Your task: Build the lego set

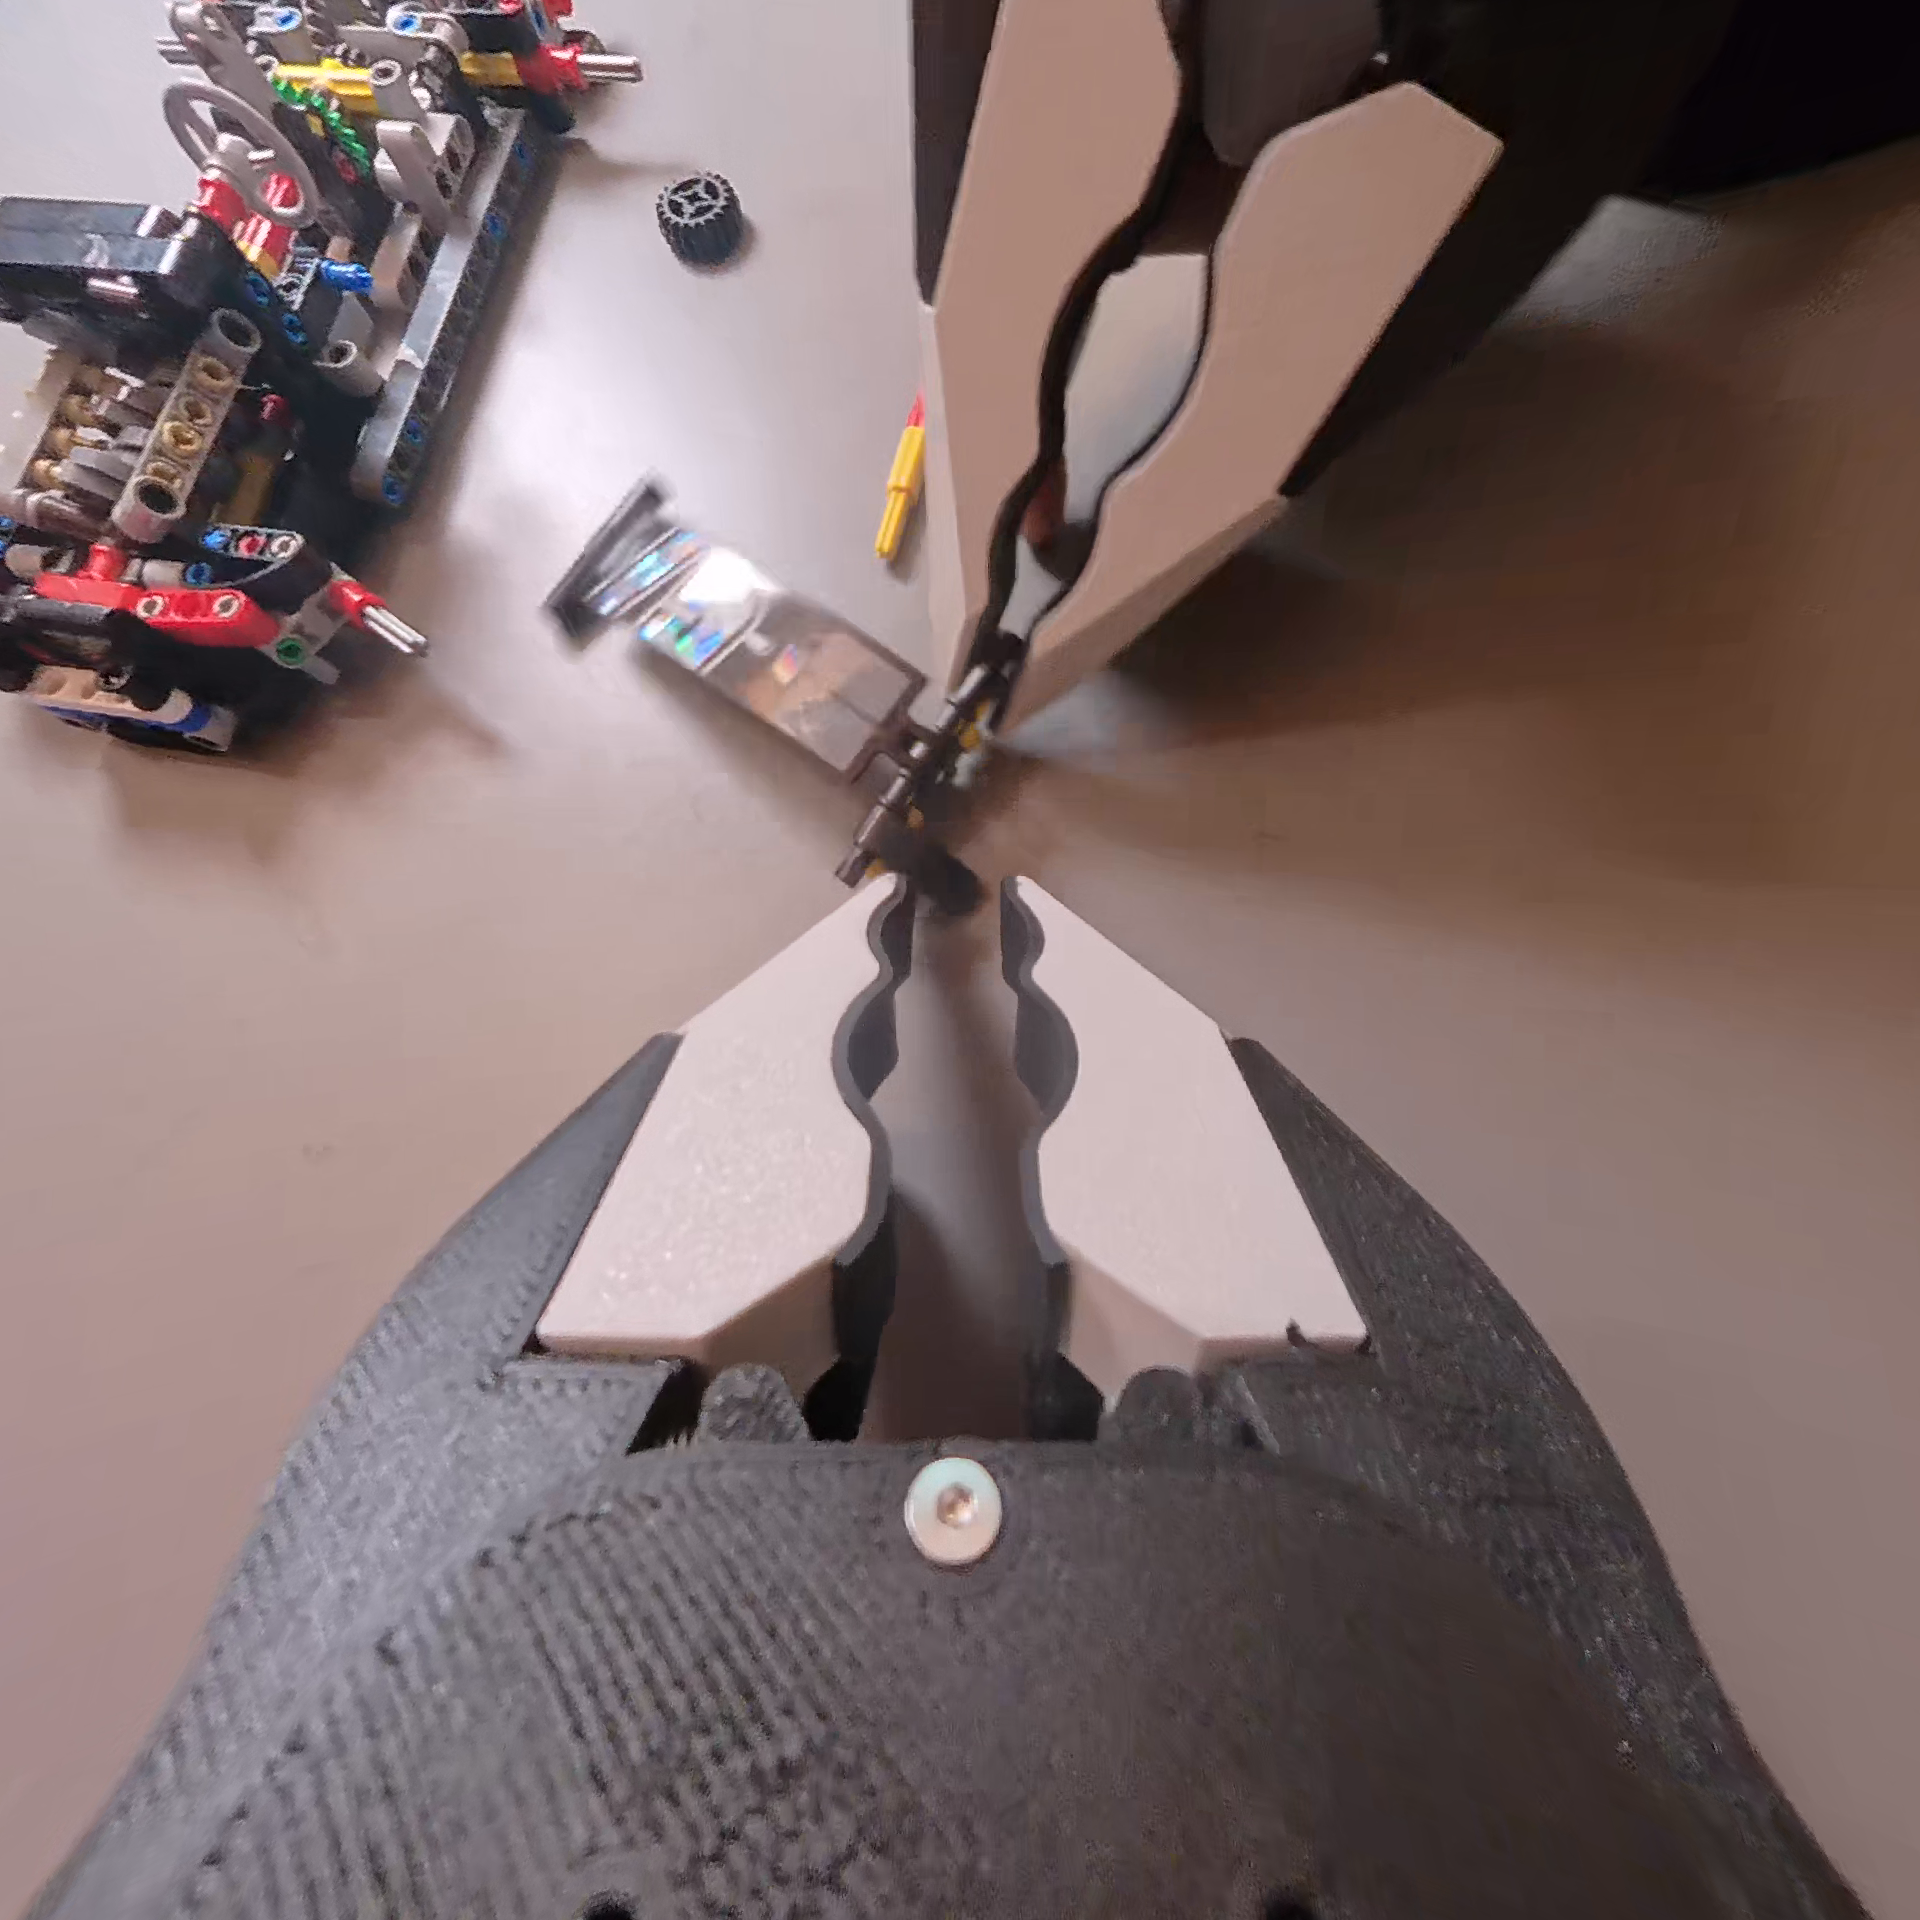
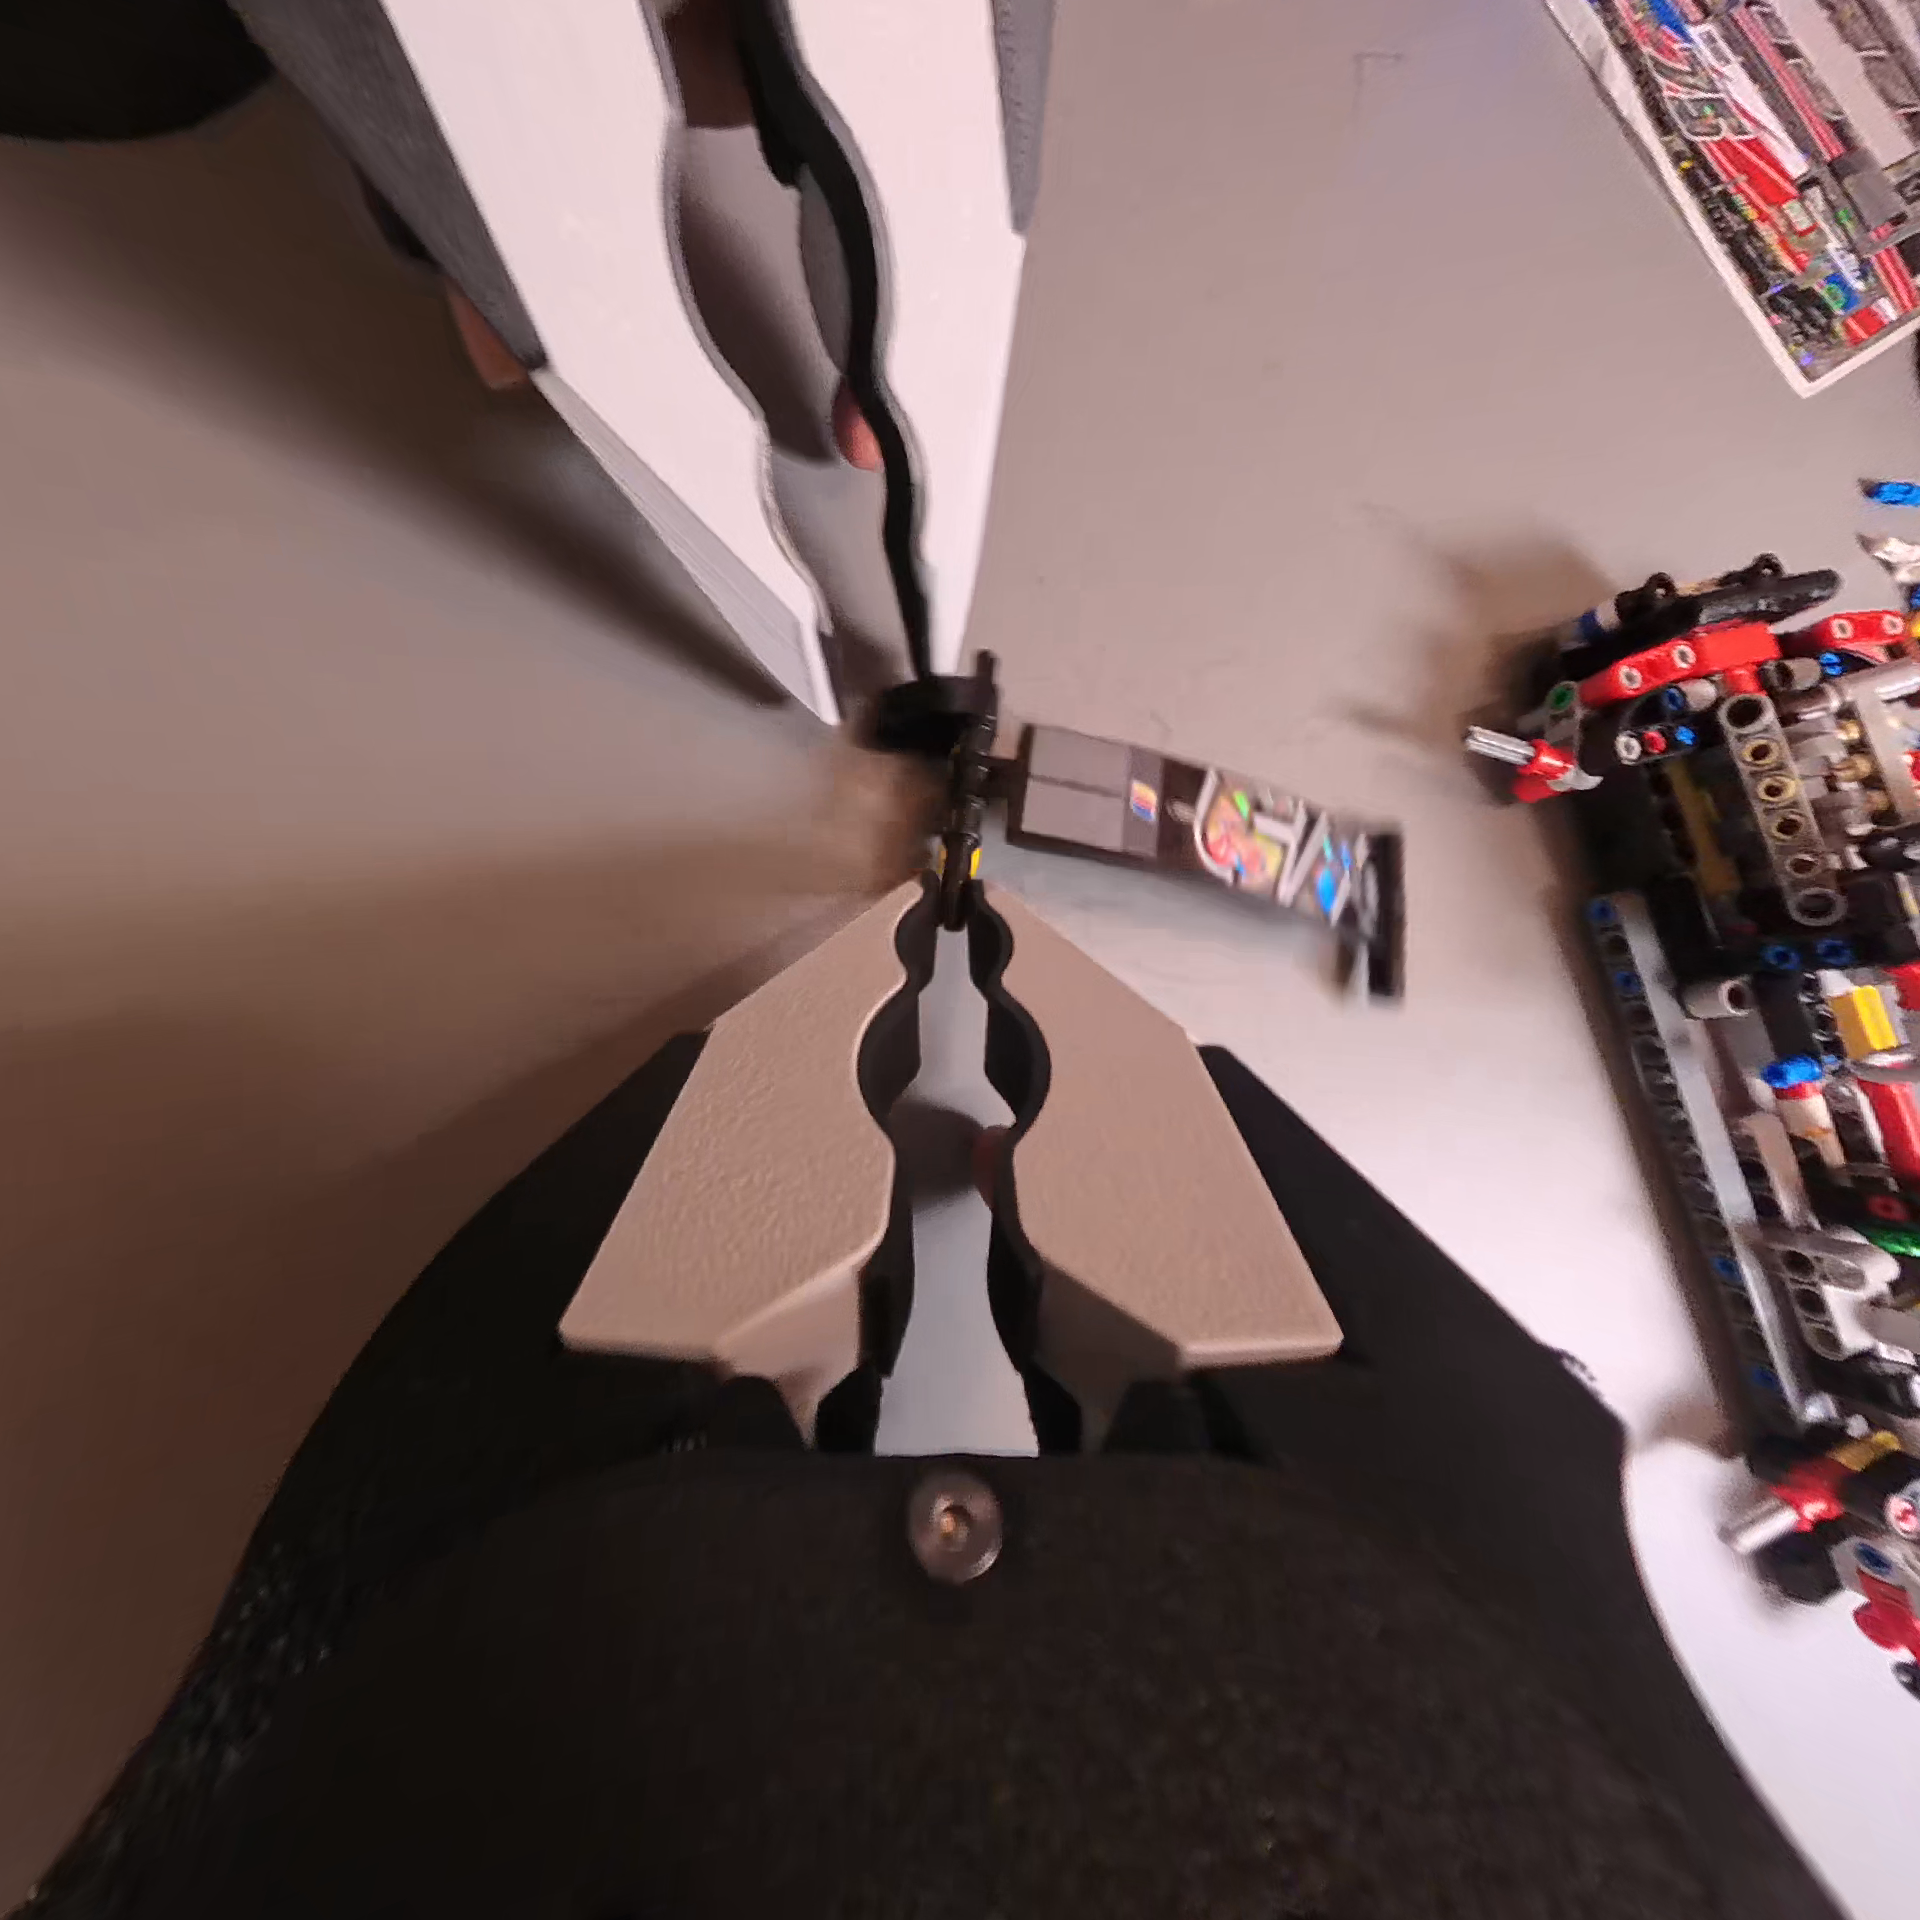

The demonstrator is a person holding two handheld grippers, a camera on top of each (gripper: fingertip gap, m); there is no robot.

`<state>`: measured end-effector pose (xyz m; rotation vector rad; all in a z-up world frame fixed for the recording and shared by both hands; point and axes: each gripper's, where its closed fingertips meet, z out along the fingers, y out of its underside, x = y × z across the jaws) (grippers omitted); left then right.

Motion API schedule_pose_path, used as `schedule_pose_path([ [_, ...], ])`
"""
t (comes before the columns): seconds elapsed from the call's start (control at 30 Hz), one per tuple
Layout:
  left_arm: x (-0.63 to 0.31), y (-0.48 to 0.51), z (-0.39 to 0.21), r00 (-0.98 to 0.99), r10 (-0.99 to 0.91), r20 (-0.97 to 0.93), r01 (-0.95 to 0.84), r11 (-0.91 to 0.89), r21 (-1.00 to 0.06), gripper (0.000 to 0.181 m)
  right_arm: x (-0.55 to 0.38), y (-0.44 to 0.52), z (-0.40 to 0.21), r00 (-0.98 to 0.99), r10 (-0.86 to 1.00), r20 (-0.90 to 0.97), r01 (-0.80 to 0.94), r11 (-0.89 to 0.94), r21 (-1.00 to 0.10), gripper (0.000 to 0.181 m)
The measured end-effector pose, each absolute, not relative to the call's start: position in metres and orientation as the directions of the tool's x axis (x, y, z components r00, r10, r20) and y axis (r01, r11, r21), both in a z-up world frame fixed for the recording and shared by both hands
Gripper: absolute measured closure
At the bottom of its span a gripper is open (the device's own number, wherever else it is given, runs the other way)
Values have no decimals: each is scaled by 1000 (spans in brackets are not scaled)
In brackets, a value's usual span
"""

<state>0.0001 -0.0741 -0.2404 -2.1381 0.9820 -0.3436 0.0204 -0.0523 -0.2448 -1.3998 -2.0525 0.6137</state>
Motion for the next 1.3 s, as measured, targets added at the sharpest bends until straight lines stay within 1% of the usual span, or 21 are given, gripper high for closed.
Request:
schedule_pose_path([
  [0.03,1,-76,-241,665,-745,-55,-542,-430,-722,167,23,-50,-245,-303,933,195,668,354,-655,180],
  [0.13,0,-76,-240,664,-745,-65,-548,-425,-721,166,29,-46,-244,-356,919,169,640,372,-672,180],
  [0.23,-1,-73,-236,676,-734,-61,-524,-422,-740,164,32,-41,-244,-371,910,183,627,391,-674,179],
  [0.4,1,-61,-231,699,-712,-64,-476,-397,-785,154,33,-41,-245,-403,895,193,612,420,-670,176],
  [0.5,10,-56,-234,689,-723,-58,-474,-389,-790,151,32,-42,-245,-413,890,196,607,429,-669,175],
  [0.63,20,-52,-241,672,-739,-39,-482,-397,-781,153,28,-42,-245,-418,884,208,600,441,-668,175],
  [0.8,22,-50,-241,670,-741,-37,-481,-395,-783,163,25,-44,-245,-426,876,226,585,458,-670,177],
  [1.1,24,-56,-237,659,-752,0,-453,-397,-798,163,28,-50,-239,-443,887,126,568,387,-727,178],
  [1.3,22,-55,-236,669,-743,-5,-448,-399,-800,161,29,-52,-240,-442,887,134,572,394,-719,178],
])
